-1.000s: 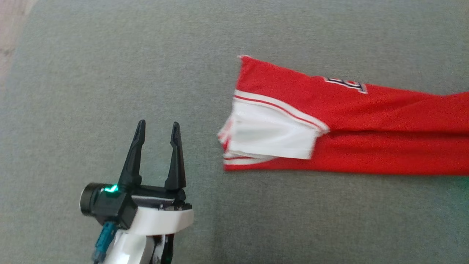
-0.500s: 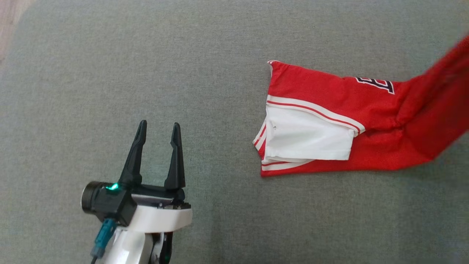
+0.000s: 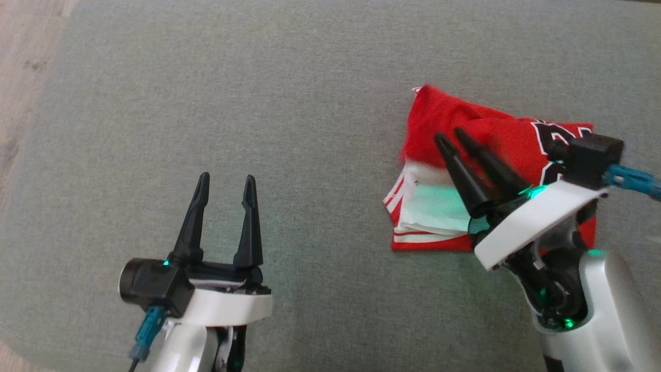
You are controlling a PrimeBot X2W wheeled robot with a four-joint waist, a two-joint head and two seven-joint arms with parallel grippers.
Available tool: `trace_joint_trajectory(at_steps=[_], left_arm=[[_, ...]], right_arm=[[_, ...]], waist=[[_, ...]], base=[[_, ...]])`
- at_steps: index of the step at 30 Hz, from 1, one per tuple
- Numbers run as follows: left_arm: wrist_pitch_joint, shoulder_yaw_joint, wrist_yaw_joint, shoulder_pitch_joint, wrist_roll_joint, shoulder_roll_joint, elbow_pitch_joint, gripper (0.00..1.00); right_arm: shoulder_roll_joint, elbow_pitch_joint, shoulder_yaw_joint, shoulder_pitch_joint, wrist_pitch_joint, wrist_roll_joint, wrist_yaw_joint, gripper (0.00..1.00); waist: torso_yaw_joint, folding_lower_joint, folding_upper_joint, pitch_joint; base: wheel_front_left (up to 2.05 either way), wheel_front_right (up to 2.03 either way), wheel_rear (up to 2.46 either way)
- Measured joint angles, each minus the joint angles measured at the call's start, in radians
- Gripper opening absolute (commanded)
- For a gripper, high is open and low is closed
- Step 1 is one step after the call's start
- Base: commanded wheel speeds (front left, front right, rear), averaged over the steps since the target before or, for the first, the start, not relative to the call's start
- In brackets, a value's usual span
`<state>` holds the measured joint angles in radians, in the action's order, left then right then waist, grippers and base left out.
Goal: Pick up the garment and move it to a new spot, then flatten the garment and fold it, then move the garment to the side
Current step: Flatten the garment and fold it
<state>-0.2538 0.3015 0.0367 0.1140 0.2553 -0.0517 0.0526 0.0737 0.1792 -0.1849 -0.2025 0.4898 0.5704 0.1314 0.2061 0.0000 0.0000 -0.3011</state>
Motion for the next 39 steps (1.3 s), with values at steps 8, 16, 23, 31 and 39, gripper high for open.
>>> trace_joint_trajectory(at_steps=[8,16,23,31,39], left_arm=[[0.0,0.007,0.022,-0.002,0.018,0.0,0.0,1.0],[0.0,0.005,0.017,-0.026,0.017,0.0,0.003,1.0],[0.0,0.024,0.015,-0.028,0.017,0.001,0.016,1.0],[0.0,0.04,0.015,-0.027,0.018,0.001,0.036,1.0],[0.0,0.029,0.015,-0.035,0.017,0.001,0.045,1.0]], right_arm=[[0.039,0.043,0.16,-0.005,-0.156,0.025,0.0,1.0],[0.202,-0.096,0.181,0.077,-0.028,0.227,0.0,0.0],[0.266,-0.316,0.066,-0.001,0.171,0.417,0.0,0.0],[0.31,-0.34,-0.083,-0.054,0.335,0.592,0.0,0.0],[0.388,-0.133,-0.06,0.108,0.22,0.646,0.0,1.0]], waist=[[0.013,0.0,0.0,0.029],[-0.005,-0.0001,0.0,0.065],[-0.006,0.0,0.0,0.072],[0.01,0.0,0.0,0.07],[0.006,0.0,0.0,0.105]], base=[[0.0,0.0,0.0],[0.0,0.0,0.0],[0.0,0.0,0.0],[0.0,0.0,0.0],[0.0,0.0,0.0]])
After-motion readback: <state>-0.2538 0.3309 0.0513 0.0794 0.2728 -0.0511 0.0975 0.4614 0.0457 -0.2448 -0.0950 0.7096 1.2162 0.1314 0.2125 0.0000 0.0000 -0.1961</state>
